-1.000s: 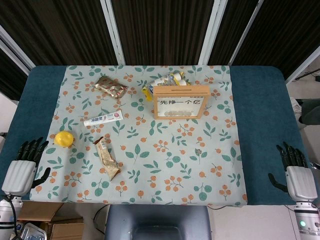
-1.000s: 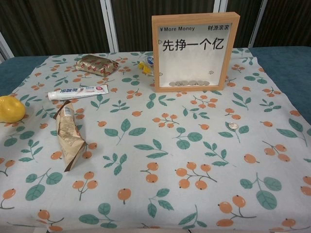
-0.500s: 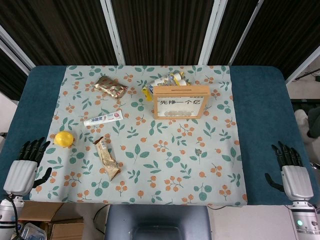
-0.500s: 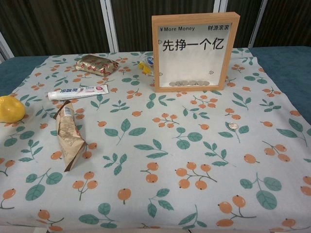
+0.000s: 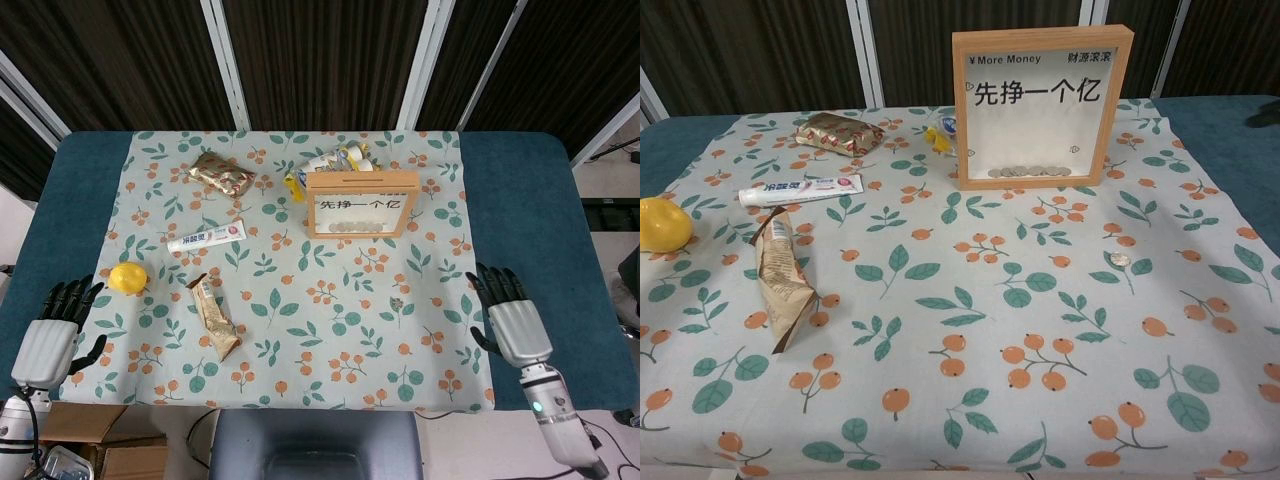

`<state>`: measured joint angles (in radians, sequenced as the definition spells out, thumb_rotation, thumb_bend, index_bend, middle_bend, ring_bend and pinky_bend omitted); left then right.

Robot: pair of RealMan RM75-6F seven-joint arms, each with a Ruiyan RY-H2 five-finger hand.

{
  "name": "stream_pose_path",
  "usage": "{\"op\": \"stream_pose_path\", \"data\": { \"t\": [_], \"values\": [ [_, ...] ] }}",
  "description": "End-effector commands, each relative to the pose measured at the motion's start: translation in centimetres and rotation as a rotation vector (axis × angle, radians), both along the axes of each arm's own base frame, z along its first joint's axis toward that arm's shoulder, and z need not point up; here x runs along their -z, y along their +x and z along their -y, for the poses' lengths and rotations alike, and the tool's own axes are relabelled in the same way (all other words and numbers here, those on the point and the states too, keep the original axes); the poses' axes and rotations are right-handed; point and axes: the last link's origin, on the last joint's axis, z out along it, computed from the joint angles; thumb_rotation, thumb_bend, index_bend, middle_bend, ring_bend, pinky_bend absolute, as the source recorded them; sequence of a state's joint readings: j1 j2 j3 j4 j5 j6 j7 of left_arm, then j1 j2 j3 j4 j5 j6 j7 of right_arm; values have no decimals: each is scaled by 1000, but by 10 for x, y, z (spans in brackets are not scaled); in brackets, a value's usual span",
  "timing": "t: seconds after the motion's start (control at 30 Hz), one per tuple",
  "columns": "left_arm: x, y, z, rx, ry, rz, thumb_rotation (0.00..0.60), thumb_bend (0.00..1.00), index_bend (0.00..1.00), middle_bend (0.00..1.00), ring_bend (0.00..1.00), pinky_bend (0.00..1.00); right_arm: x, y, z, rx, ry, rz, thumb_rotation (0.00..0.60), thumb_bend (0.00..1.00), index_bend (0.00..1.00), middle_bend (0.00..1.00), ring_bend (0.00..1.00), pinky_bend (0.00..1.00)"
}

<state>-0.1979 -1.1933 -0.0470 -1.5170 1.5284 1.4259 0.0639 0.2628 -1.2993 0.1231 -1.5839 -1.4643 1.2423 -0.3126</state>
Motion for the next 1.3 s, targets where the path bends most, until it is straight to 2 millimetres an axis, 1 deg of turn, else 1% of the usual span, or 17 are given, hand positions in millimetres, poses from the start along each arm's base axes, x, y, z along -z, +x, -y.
{"op": "stream_pose_path", "data": {
  "t": [0.03, 0.1, 0.2, 0.43, 0.5, 0.67, 0.87, 1.03, 1.3],
  "values": [
    [0, 0, 0, 0, 2, 2, 600, 375, 0, 0, 0, 0, 20, 15, 25, -16, 29, -33, 600, 446, 0, 0, 0, 0],
    [0, -1, 1, -1, 2, 2, 600, 375, 0, 0, 0, 0, 31, 16, 33, -6, 54, -55, 600, 445, 0, 0, 0, 0],
    [0, -3, 1, -7, 0, 1, 600, 376, 0, 0, 0, 0, 45, 16, 38, 2, 83, -74, 600, 445, 0, 0, 0, 0],
    [-1, -6, 1, -18, 3, 4, 600, 376, 0, 0, 0, 0, 68, 16, 43, -38, 85, -27, 600, 445, 1, 0, 0, 0],
    [-1, -6, 1, -19, 3, 4, 600, 376, 0, 0, 0, 0, 73, 14, 44, -55, 72, -19, 600, 446, 31, 0, 0, 0],
    [-1, -7, 1, -19, 0, 3, 600, 375, 0, 0, 0, 0, 82, 13, 48, -83, 60, -5, 600, 445, 154, 0, 0, 0],
    [-3, -6, 1, -18, 0, -1, 600, 375, 0, 0, 0, 0, 90, 13, 51, -104, 70, 10, 600, 445, 361, 0, 0, 0],
    [-1, -6, 0, -19, -4, -2, 600, 375, 0, 0, 0, 0, 96, 11, 52, -85, 86, 5, 600, 446, 438, 0, 0, 0],
    [0, -6, -1, -19, -8, -4, 600, 375, 0, 0, 0, 0, 104, 8, 54, -63, 106, 11, 600, 445, 455, 0, 0, 0]
  ]
}}
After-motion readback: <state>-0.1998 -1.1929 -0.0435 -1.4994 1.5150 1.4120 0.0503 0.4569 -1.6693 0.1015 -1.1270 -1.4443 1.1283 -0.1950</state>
